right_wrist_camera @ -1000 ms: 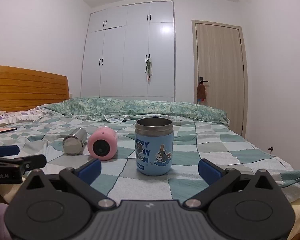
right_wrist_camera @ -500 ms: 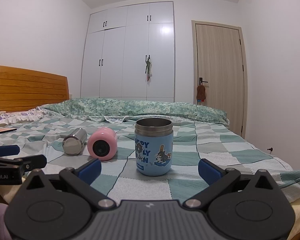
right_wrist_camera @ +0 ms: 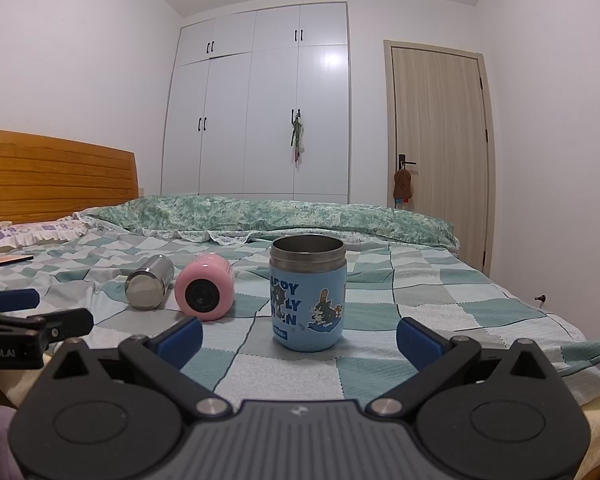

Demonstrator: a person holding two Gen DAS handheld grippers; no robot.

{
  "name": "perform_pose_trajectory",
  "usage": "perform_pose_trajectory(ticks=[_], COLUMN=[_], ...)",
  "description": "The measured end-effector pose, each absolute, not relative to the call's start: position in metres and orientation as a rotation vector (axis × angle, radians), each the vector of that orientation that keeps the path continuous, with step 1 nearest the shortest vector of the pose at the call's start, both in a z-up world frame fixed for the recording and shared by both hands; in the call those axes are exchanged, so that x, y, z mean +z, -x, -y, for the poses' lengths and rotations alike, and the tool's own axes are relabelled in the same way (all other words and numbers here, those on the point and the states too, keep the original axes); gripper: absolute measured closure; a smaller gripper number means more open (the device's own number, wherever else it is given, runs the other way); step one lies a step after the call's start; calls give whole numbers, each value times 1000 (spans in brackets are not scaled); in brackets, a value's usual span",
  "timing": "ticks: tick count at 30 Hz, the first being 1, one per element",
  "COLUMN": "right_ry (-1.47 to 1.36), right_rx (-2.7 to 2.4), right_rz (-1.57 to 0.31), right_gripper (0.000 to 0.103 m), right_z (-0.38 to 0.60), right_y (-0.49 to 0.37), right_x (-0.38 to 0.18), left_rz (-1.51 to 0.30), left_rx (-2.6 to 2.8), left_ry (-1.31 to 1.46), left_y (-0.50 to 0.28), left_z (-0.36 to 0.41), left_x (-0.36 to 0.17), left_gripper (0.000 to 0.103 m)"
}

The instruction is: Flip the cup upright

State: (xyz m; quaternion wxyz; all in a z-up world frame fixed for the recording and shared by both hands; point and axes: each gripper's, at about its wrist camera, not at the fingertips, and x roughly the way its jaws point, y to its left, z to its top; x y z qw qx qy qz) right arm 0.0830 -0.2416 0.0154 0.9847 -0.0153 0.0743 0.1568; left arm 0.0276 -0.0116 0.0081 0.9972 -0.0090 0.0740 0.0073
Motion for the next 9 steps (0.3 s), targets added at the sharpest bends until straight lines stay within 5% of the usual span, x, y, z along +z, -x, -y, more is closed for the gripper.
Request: perform_pose_trajectory(ticks=[9], right_ry=[31], right_rx=[315], right_rz=[-149], right_gripper=[0], right_z=[241], right_y=[-83], right_x=[15], left_rz=[-123], left_rx=[2], left_ry=[5], left_y=[-25], left_z=[16], left_x=[10], left_gripper=[0])
